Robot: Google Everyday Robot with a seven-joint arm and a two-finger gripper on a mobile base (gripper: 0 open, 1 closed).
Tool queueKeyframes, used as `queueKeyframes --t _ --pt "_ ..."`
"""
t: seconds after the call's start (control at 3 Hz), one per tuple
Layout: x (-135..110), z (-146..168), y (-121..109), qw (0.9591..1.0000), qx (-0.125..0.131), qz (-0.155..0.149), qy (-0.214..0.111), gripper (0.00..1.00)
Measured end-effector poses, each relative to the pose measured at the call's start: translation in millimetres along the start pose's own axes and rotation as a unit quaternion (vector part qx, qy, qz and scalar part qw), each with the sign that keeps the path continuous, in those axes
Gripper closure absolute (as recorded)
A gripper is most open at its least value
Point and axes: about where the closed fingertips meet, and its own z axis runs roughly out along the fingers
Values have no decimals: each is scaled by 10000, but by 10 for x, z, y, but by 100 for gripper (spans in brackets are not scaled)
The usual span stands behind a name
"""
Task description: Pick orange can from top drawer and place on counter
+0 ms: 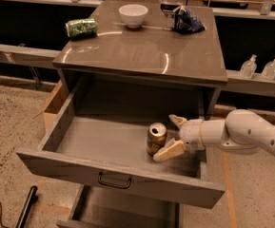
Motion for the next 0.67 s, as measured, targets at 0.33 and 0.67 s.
queueKeyframes --t 0.33,0.67 --pt "-12 123 15 9999 -129 32 -93 14" --pt "-51 154 14 9997 -192 48 -139 37"
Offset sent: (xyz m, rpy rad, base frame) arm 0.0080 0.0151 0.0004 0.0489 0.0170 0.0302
